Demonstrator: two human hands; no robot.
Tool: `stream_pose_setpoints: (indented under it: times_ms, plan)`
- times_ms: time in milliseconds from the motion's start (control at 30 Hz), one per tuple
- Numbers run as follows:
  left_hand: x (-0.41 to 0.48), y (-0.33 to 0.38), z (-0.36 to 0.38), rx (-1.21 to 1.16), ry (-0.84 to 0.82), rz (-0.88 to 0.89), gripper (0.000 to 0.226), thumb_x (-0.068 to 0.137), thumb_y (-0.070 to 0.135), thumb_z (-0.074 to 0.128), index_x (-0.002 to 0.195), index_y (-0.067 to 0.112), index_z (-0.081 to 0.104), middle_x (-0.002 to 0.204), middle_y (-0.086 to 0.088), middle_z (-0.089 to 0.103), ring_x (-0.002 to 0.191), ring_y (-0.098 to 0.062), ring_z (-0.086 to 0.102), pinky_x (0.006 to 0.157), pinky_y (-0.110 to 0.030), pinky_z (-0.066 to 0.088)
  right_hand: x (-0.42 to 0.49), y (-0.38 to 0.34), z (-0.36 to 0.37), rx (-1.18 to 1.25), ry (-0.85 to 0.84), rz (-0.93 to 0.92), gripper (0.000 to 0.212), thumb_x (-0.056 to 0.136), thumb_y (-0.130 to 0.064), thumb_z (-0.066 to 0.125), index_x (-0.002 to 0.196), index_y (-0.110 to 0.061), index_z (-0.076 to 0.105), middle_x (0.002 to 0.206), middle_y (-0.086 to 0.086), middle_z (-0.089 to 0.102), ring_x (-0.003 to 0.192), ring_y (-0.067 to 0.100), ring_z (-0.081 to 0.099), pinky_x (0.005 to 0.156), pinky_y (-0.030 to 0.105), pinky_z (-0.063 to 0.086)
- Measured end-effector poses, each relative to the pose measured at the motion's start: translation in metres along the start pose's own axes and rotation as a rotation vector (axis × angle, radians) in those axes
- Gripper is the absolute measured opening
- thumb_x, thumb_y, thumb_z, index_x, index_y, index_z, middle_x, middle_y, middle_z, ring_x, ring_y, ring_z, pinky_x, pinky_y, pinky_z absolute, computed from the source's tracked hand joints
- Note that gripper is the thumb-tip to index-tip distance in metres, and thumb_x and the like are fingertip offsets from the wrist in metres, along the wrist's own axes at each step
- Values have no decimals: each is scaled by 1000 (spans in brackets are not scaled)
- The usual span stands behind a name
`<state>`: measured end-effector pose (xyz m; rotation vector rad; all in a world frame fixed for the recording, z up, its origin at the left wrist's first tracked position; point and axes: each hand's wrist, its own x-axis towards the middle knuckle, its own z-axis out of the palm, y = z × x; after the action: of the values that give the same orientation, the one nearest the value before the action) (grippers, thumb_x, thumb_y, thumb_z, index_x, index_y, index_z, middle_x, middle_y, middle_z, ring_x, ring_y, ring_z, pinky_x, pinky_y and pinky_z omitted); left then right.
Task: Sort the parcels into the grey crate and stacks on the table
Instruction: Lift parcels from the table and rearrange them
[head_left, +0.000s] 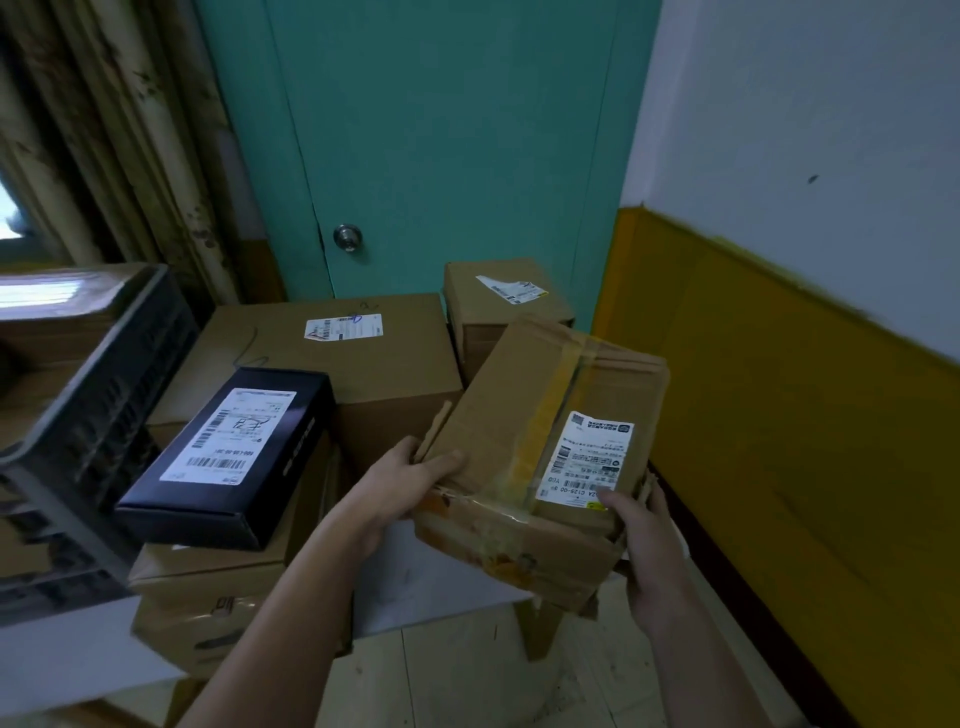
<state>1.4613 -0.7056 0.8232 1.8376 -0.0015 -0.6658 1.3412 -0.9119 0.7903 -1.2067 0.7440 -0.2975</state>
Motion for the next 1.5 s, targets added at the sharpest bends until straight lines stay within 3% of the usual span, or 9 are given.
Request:
stream_pose_setpoints:
  times_ms: [233, 367, 467, 667, 800, 967, 1133, 1233, 1500]
  plan:
    - [-20, -2, -13, -142, 2, 156, 48, 79, 62, 69, 100, 19, 64, 96, 1, 73, 93, -18, 70, 91, -41, 52, -9, -14, -8, 100, -54, -39, 47, 93, -13, 64, 136, -29, 54, 119, 1, 68, 101, 30, 67, 90, 56, 52]
    - [-37, 6, -38, -358, -1, 262, 57, 84, 66, 64, 121, 23, 71, 118, -9, 73, 111, -30, 68, 102, -50, 47, -22, -41, 0, 123, -163, -91, 34, 92, -9, 61, 113, -36, 61, 109, -2, 72, 97, 30, 68, 80, 52, 53]
    - [-53, 9, -59, -458, 53, 381, 30, 96, 35, 58, 117, 20, 72, 118, -15, 70, 109, -36, 67, 99, -56, 49, -37, -67, 14, 175, -307, -133, 32, 87, -9, 59, 100, -38, 61, 89, -11, 76, 78, 19, 73, 56, 35, 57]
    - [-89, 17, -107, -439, 249, 545, 27, 105, 22, 46, 120, 32, 66, 118, 3, 73, 106, -12, 70, 81, -28, 56, -63, -101, 79, 210, -431, -176, 14, 91, -6, 53, 94, -15, 63, 61, -5, 71, 50, 11, 68, 38, 19, 47]
    - [-116, 14, -147, -458, 338, 553, 26, 107, 24, 41, 113, 20, 65, 93, -1, 77, 75, -8, 73, 56, -20, 55, -72, -107, 137, 271, -619, -212, 26, 79, -13, 58, 103, -18, 66, 81, -3, 77, 68, 11, 73, 50, 19, 53]
    - [-156, 4, -204, -573, 385, 603, 61, 105, 26, 33, 66, 23, 80, 69, 0, 74, 63, -12, 70, 51, -22, 55, -95, -89, 214, 134, -722, -258, 49, 67, -24, 63, 116, -15, 66, 102, 6, 76, 87, 19, 73, 66, 29, 56]
    - [-189, -6, -254, -534, 333, 560, 55, 82, 63, 39, 100, 27, 78, 108, -6, 76, 96, -19, 74, 77, -36, 59, -109, -70, 269, 51, -786, -259, 48, 64, -20, 74, 112, -20, 69, 106, 7, 75, 97, 28, 71, 82, 40, 52]
    - [-199, -20, -281, -494, 268, 556, 74, 50, 86, 69, 100, 32, 80, 117, -6, 74, 105, -23, 71, 78, -35, 62, -116, -61, 296, 38, -817, -276, 53, 67, -25, 74, 119, -24, 67, 113, 6, 73, 102, 30, 70, 89, 45, 53]
    - [-197, -43, -322, -648, 318, 545, 108, 39, 63, 92, 129, 14, 60, 118, -12, 72, 103, -28, 71, 75, -38, 62, -128, -44, 343, 49, -841, -320, 60, 70, -33, 70, 128, -22, 62, 117, 5, 73, 105, 27, 70, 92, 45, 52]
